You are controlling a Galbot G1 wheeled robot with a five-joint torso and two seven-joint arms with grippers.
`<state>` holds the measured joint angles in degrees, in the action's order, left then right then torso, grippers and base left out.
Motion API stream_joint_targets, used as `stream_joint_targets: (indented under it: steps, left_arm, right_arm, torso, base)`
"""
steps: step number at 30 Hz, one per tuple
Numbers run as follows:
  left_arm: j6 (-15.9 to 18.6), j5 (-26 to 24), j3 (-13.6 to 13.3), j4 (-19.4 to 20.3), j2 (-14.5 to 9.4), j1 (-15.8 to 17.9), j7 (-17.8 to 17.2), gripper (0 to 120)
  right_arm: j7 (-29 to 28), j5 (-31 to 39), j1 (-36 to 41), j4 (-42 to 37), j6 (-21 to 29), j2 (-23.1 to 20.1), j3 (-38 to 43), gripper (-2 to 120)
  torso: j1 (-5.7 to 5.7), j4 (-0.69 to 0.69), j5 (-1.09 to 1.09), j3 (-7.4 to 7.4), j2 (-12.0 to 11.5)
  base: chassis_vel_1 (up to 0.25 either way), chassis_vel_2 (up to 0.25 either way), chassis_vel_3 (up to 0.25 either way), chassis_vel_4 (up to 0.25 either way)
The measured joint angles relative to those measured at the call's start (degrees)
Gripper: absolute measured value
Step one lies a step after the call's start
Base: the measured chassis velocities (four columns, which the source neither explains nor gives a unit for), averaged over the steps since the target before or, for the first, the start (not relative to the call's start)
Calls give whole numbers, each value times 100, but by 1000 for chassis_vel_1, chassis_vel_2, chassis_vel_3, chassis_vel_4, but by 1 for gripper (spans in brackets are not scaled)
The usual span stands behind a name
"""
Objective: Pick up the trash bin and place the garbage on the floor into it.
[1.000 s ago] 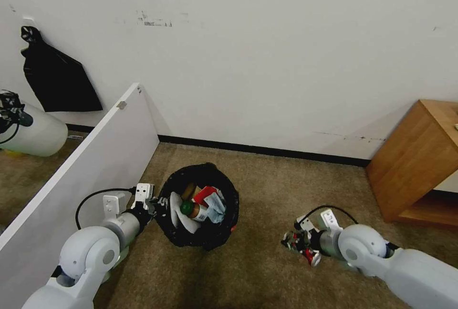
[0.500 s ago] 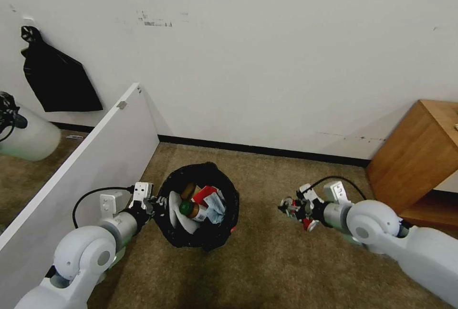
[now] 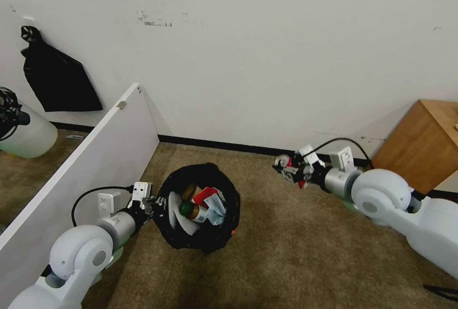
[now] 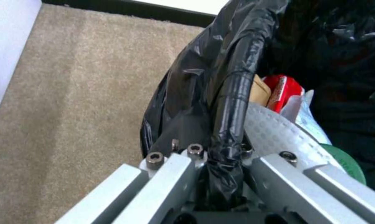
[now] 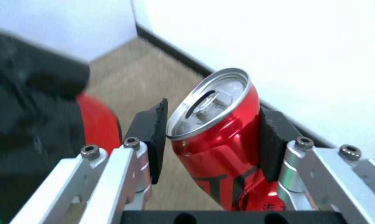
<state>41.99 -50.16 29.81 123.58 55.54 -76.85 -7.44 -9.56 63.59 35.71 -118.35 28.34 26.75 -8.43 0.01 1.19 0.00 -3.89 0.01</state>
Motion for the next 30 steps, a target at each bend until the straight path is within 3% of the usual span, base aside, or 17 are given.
stream_joint_targets:
  steps: [7,12,23,30]
  left_arm:
    - [6,-20,-79,-60,-51,47,29,0]
    - [10,-49,-143,-114,-145,171,68,0]
    - [16,-45,-328,-108,-116,229,70,0]
    - [17,-26,-471,-137,-50,340,51,0]
  right_arm:
    - [151,-279,-32,-110,-134,-42,176,42]
    - [403,-476,-130,-234,-609,13,224,42]
    - [737,-489,-385,-443,-1370,209,33,42]
    - [838,-437,-557,-549,-1520,278,-87,42]
  torso:
    - [0,0,0,0,0]
    - [0,0,0,0,0]
    - [0,0,0,0,0]
    - [0,0,0,0,0]
  base:
    - [0,0,0,0]
    - [0,0,0,0]
    - [0,0,0,0]
    - [0,0,0,0]
